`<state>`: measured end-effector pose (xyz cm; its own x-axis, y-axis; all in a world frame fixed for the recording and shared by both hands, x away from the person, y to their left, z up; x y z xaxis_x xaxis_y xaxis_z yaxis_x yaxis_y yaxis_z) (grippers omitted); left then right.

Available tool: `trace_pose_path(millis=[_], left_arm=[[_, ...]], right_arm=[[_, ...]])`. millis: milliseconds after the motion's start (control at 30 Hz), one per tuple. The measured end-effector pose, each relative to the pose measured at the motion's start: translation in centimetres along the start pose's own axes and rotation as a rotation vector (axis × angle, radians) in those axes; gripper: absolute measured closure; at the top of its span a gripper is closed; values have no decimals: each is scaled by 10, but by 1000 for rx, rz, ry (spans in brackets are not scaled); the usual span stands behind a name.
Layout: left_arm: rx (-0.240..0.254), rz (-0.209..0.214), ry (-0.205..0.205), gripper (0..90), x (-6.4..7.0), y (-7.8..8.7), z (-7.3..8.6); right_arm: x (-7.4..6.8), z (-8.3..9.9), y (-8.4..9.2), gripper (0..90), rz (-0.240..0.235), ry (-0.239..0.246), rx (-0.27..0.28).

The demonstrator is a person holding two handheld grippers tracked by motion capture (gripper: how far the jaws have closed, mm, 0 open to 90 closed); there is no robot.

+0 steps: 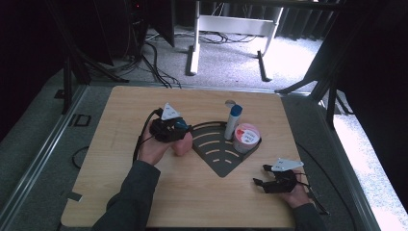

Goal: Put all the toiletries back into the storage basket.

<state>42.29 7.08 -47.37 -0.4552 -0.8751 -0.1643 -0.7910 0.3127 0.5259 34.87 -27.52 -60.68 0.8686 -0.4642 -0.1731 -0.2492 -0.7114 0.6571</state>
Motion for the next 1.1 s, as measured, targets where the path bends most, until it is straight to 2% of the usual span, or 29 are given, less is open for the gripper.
trace_pose_path(millis=[167, 400, 500, 1100], left_arm=[[10, 2, -4, 529, 0, 2, -6], [0, -1, -14, 529, 0, 3, -10], [11, 4, -6, 529, 1, 4, -13], [36, 4, -14, 529, 6, 3, -26]], right_arm=[[0, 0, 0, 265, 0, 0, 0], [0, 0, 0, 265, 0, -1, 1], [0, 0, 0, 265, 0, -1, 1], [0, 0, 0, 265, 0, -1, 1]])
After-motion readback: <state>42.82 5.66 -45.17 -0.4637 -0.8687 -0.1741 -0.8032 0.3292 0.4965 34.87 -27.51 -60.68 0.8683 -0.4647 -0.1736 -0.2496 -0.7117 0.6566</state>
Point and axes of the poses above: each handheld gripper's, and its own axes: y roughly backward along the jaws, z roughly out of its underside, x roughly to its right, the point moved 7 cm from there along -y, roughly forward along the jaws, and after that the axes turned 15 degrees about -z, right-handed, at the moved point
